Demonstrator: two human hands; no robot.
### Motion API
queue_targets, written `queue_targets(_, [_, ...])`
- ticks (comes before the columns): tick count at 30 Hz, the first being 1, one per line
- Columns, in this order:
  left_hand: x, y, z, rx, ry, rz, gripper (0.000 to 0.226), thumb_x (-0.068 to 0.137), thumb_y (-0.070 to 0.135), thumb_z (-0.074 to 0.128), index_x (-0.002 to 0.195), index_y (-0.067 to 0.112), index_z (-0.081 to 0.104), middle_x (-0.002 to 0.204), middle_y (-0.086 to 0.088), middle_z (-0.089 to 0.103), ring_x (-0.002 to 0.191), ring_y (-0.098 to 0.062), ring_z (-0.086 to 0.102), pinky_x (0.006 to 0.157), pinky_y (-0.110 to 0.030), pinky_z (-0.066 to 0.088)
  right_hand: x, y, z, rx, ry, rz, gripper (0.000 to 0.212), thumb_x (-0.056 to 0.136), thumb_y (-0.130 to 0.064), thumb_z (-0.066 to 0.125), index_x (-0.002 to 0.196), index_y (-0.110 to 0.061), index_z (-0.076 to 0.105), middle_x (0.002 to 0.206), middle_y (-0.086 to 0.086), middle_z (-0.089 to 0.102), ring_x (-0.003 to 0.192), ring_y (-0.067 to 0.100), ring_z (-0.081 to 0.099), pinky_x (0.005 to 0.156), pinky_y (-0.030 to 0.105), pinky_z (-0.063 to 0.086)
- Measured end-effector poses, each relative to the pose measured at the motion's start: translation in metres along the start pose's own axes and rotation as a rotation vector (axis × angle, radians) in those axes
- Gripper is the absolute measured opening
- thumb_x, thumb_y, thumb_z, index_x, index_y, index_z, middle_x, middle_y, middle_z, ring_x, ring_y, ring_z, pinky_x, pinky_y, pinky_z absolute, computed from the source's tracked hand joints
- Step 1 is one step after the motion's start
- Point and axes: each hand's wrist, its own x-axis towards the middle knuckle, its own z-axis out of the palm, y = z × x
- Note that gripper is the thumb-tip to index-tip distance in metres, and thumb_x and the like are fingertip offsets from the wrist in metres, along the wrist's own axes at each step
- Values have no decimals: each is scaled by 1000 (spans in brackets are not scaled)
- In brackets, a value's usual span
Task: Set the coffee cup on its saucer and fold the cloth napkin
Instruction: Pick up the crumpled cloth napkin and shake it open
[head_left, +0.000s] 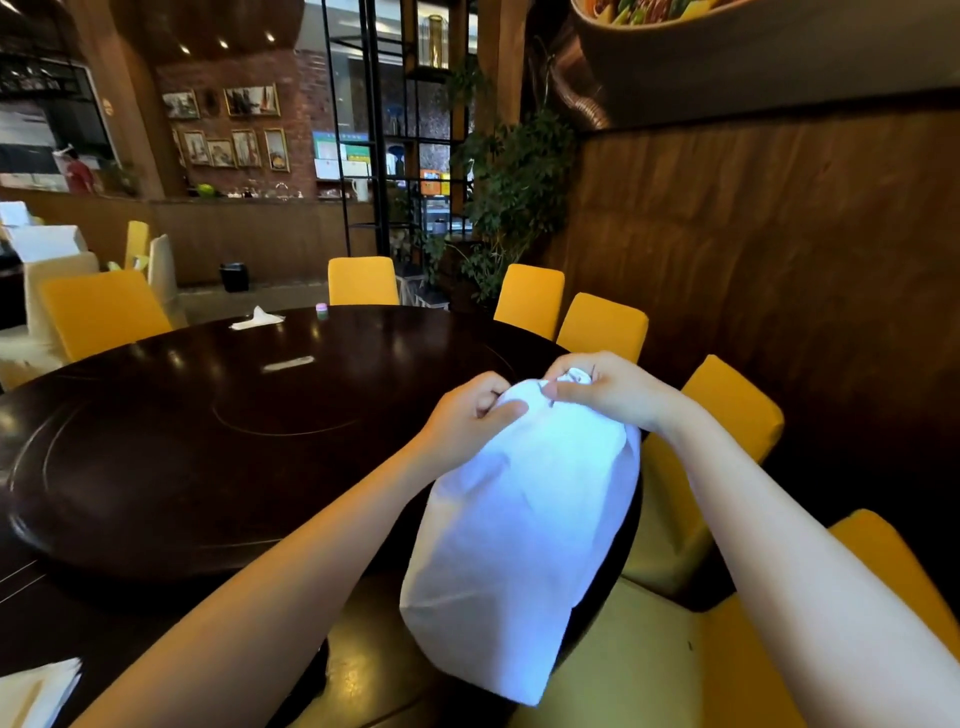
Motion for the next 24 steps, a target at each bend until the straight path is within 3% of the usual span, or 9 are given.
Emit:
queue_targets(3, [-9, -1, 1, -68, -284, -202, 49, 67, 47, 72, 97, 10, 60, 90, 2, 64, 77, -10, 61, 69, -23, 49, -2, 7, -4, -38, 126, 20, 26, 95, -23, 49, 88, -3, 64, 83, -3, 62, 68, -1, 55, 58, 7, 41])
queue_targets(5, [-14, -2, 2, -117, -527, -311, 42, 75, 29, 75, 111, 14, 61, 112, 0, 67, 98, -14, 65, 87, -32, 53, -3, 19, -4, -62, 175, 53, 29, 96, -23, 47, 84, -1, 62, 76, -2, 59, 67, 8, 54, 59, 16, 41])
queue_targets(8, [-20, 0, 10, -77, -735, -392, 39, 81, 17, 70, 117, 10, 60, 118, -8, 65, 104, -20, 64, 95, -40, 49, -6, 47, -11, -144, 284, 128, 29, 96, -22, 47, 71, -10, 56, 65, -3, 51, 63, 13, 48, 57, 25, 33])
queue_targets(14, [-27, 20, 37, -436, -745, -388, 38, 87, 16, 58, 125, 10, 54, 129, -16, 57, 115, -33, 56, 99, -45, 45, -24, 91, -32, -278, 305, 312, 33, 92, -28, 53, 61, -17, 55, 64, 7, 55, 65, 21, 49, 56, 31, 31])
queue_targets(18, [-22, 42, 58, -500, -778, -407, 32, 85, 18, 57, 117, 19, 58, 117, -6, 62, 102, -20, 62, 95, -36, 48, -27, 109, -36, -374, 243, 401, 30, 91, -32, 54, 70, -11, 62, 82, 19, 66, 79, 29, 59, 64, 34, 36])
queue_targets(22, [-11, 52, 70, -569, -728, -452, 19, 89, 9, 55, 102, 21, 63, 95, 3, 70, 85, -13, 67, 87, -31, 51, -22, 119, -44, -413, 247, 418, 34, 90, -34, 53, 72, -7, 64, 81, 21, 66, 78, 34, 60, 60, 34, 35])
queue_targets(24, [-10, 44, 68, -544, -703, -487, 18, 90, 9, 55, 101, 19, 64, 96, 1, 70, 87, -16, 67, 86, -33, 52, -18, 123, -43, -416, 229, 428, 32, 91, -34, 53, 69, -12, 62, 81, 18, 66, 76, 31, 59, 59, 33, 37])
